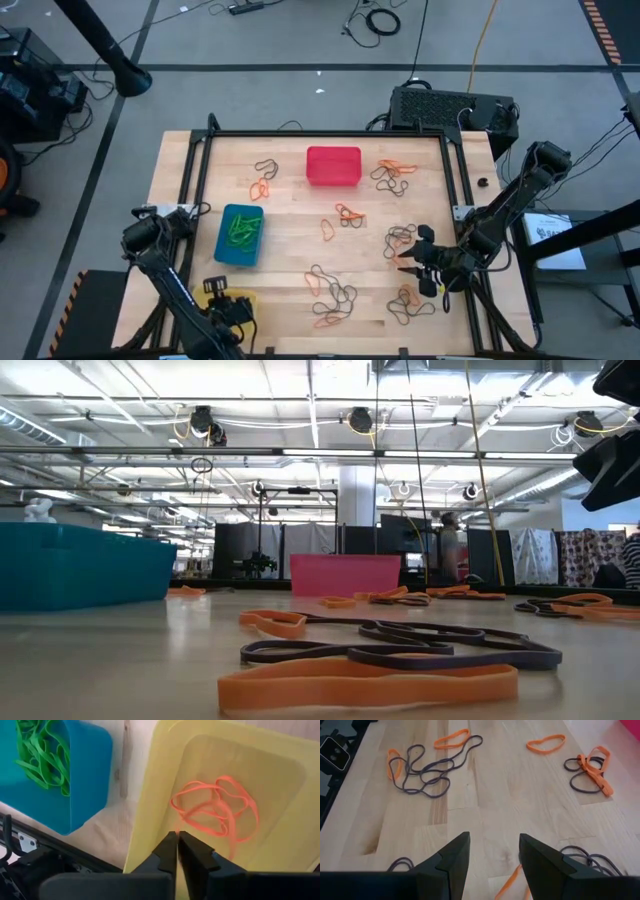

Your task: Sort rubber bands into baskets

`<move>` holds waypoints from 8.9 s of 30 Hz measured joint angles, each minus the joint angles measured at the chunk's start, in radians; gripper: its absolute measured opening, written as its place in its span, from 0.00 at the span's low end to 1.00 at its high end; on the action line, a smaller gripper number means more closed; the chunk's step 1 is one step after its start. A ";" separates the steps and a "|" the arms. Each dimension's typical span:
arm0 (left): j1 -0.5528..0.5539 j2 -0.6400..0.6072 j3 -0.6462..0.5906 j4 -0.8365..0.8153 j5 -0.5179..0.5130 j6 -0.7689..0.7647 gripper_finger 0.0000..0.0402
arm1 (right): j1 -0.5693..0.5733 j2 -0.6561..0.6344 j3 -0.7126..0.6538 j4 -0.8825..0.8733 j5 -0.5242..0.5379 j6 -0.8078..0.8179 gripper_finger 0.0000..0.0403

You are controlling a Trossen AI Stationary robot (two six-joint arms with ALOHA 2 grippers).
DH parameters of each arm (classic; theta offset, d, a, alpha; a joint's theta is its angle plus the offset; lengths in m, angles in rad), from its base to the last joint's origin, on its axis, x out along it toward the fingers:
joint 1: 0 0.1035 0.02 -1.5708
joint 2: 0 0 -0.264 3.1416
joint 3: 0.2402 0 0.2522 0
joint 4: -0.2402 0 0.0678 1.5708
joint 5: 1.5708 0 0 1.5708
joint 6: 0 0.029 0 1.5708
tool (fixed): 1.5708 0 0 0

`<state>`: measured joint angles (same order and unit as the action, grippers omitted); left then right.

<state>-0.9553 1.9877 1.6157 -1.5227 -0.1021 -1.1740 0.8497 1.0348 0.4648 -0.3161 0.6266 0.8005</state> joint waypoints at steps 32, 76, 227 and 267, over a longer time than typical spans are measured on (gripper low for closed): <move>0.384 0.001 -0.024 0.778 -0.252 0.733 0.36 | 0.000 0.000 0.000 0.000 0.006 -0.053 0.41; 0.527 0.000 -0.396 1.179 0.048 0.970 0.16 | 0.001 0.000 -0.123 0.253 0.132 -0.133 0.41; 0.676 -0.142 -0.646 2.221 -0.175 1.153 0.43 | -1.669 0.399 0.049 0.294 -0.479 -0.445 0.41; 0.651 -0.142 -0.646 2.213 -0.277 1.069 0.43 | -1.263 -0.074 0.056 0.179 -0.704 -0.440 0.00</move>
<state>-0.3046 1.8462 0.9695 0.6907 -0.3792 -0.1054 -0.4133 0.9609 0.5205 -0.1370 -0.0772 0.3607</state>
